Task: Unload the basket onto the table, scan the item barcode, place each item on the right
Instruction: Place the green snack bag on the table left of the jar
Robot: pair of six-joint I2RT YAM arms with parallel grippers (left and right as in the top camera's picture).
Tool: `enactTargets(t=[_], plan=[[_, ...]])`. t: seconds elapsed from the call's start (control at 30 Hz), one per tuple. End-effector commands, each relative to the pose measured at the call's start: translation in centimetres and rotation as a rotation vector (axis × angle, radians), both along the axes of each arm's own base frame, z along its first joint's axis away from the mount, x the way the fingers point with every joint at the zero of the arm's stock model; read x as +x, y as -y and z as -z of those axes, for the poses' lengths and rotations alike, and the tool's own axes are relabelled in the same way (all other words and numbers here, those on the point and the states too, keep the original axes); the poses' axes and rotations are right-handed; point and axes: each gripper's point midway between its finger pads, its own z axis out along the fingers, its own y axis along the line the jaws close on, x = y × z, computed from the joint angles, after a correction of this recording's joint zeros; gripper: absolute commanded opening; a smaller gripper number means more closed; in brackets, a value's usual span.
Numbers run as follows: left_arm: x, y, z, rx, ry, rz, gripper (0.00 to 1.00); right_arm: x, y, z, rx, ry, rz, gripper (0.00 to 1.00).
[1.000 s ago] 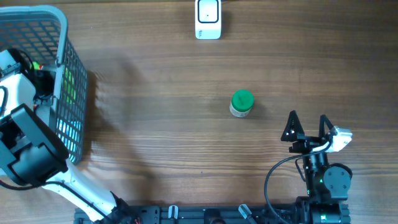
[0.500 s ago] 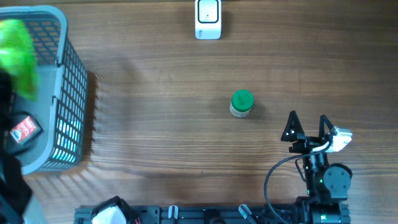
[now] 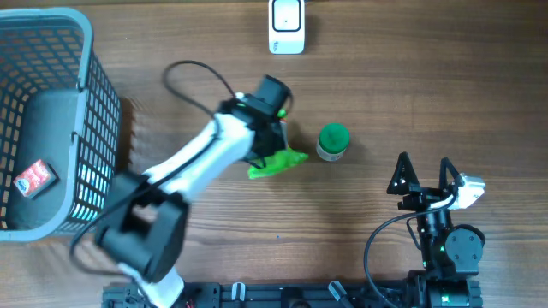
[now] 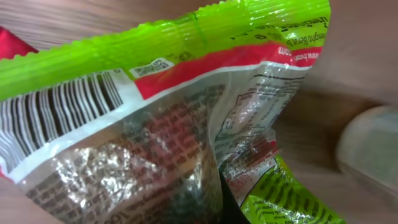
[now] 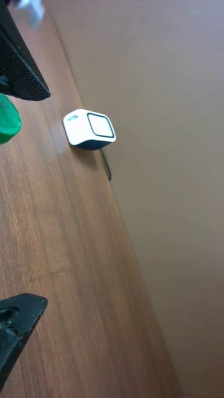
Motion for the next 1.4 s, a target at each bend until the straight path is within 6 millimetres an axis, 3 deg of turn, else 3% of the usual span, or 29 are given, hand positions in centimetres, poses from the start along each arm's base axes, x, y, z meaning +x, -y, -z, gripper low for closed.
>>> enactTargets(t=[0.0,0.03,0.07,0.1,0.17,0.2,0.27,0.3,0.37,0.57,0.73,0.8,0.93,1.0,1.07,1.1,1.13,1.17,1.23,1.27,1.3,1.37], plan=[[-0.8,1.1,2.0,0.037,-0.028,0.044,0.20,0.0,-0.2,-0.2,-0.014,0.009,-0.009,1.00],[-0.7,1.2,1.2,0.031,-0.015,0.057,0.60,0.0,-0.2,-0.2,-0.014,0.009,-0.009,0.99],[-0.4,1.2,0.0,0.027,0.007,0.074,0.89,0.0,-0.2,-0.2,-0.015,0.009,-0.009,1.00],[0.0,1.1,-1.8,0.026,0.040,0.080,1.00,0.0,-0.2,-0.2,-0.015,0.009,-0.009,1.00],[0.9,0.9,-6.4,0.010,0.133,0.068,1.00,0.0,-0.2,-0.2,-0.015,0.008,-0.009,1.00],[1.2,1.2,-9.2,-0.033,0.196,0.068,0.95,0.0,-0.2,-0.2,-0.014,0.009,-0.009,1.00],[1.2,1.1,-12.0,-0.077,0.264,0.064,0.28,0.0,-0.2,-0.2,-0.015,0.008,-0.009,1.00],[1.1,1.1,-12.5,-0.084,0.275,0.063,0.04,0.0,-0.2,-0.2,-0.014,0.009,-0.009,1.00],[1.1,0.7,-11.6,-0.064,0.255,0.034,0.04,0.0,-0.2,-0.2,-0.015,0.008,-0.009,1.00],[-1.9,-1.6,-2.5,0.038,0.056,-0.104,0.04,0.0,-0.2,-0.2,-0.014,0.009,-0.009,0.99],[-4.7,-2.7,3.5,0.049,-0.043,-0.174,0.04,0.0,-0.2,-0.2,-0.014,0.009,-0.009,1.00],[-5.3,-3.1,4.3,0.058,-0.056,-0.185,0.04,0.0,-0.2,-0.2,-0.014,0.009,-0.009,0.99],[-4.3,-2.5,3.8,0.028,-0.020,-0.183,0.04,0.0,-0.2,-0.2,-0.014,0.009,-0.009,1.00],[-2.8,-1.6,1.0,0.002,0.036,-0.134,0.04,0.0,-0.2,-0.2,-0.015,0.008,-0.009,1.00],[0.2,-0.8,-5.7,-0.013,0.181,-0.064,0.24,0.0,-0.2,-0.2,-0.015,0.009,-0.009,1.00],[2.7,-1.6,-13.9,0.008,0.357,-0.058,0.89,0.0,-0.2,-0.2,-0.014,0.009,-0.009,1.00],[3.7,-3.1,-19.1,0.031,0.461,-0.082,1.00,0.0,-0.2,-0.2,-0.015,0.008,-0.009,1.00],[4.2,-5.6,-25.2,0.049,0.575,-0.133,1.00,0.0,-0.2,-0.2,-0.014,0.009,-0.009,1.00],[3.9,-10.3,-31.6,0.050,0.689,-0.258,1.00,0.0,-0.2,-0.2,-0.015,0.009,-0.009,1.00],[3.6,-12.5,-33.3,0.049,0.721,-0.316,1.00,0.0,-0.2,-0.2,-0.014,0.008,-0.009,1.00],[3.1,-16.5,-34.9,0.063,0.754,-0.419,1.00,0.0,-0.2,-0.2,-0.015,0.008,-0.009,1.00],[1.8,-23.1,-35.0,0.082,0.729,-0.608,1.00,0.0,-0.2,-0.2,-0.014,0.008,-0.009,1.00]])
